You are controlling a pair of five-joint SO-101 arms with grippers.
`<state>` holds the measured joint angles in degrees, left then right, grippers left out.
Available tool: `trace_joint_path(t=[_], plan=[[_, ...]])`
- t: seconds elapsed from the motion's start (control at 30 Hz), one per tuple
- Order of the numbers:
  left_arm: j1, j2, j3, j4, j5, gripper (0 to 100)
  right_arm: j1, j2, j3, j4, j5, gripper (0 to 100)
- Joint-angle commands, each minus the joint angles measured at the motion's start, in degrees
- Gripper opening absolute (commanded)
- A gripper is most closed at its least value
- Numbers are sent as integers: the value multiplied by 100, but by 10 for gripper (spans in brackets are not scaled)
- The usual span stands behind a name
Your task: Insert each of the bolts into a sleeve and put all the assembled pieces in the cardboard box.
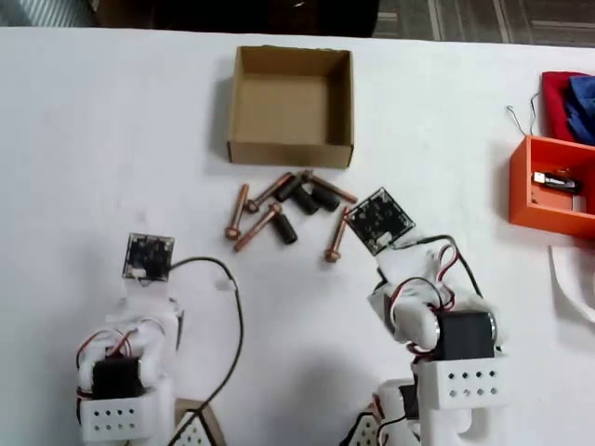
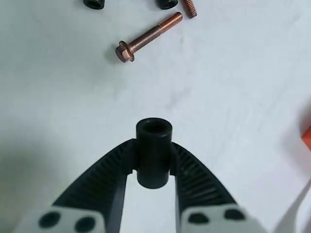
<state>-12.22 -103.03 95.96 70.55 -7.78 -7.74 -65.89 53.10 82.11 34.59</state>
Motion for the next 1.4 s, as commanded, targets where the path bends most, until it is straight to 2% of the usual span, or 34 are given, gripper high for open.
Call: trace_joint_path(t=[0.0, 0.17, 0.23, 0.33, 0.43, 0.53, 0.63, 0.7, 0.77, 0.83, 0.93, 1.03, 1.2, 1.37], plan=[[-237, -105, 110, -1116, -53, 60, 48, -84, -26, -92, -9, 21], [-1574, -105, 110, -4009, -35, 60, 48, -84, -26, -92, -9, 21], [-1837, -105, 92, -4651, -18, 60, 48, -84, -18, -92, -9, 21], [-1890, -70, -312, -4765, 0, 61, 48, -84, -18, -92, -18, 21], [-1705, -62, -1182, -4281, 9, 77, 40, -84, -18, -92, -18, 21], [-1178, -26, -2360, -3666, 35, 149, 22, -84, -18, -92, -18, 21], [-791, 571, -3363, -3411, 281, 146, 31, -84, -18, -92, -18, 21], [-677, 1503, -3943, -3323, 290, 133, 40, -84, -18, -84, -26, 21], [-598, 2760, -4646, -2901, 308, 135, 48, -92, -18, -75, -35, 21], [-316, 4264, -5481, -2066, 290, 136, 48, -101, -18, -75, -35, 21], [273, 6479, -6818, -316, 264, 137, 48, -110, -18, -66, -35, 21], [738, 8334, -8092, 923, -132, 159, 48, -119, -18, -66, -35, 21], [914, 10541, -9807, 1503, 88, 210, 48, -119, -18, -57, -18, 21], [1152, 11982, -10738, 1767, 202, 210, 40, -119, -18, -57, -18, 21]])
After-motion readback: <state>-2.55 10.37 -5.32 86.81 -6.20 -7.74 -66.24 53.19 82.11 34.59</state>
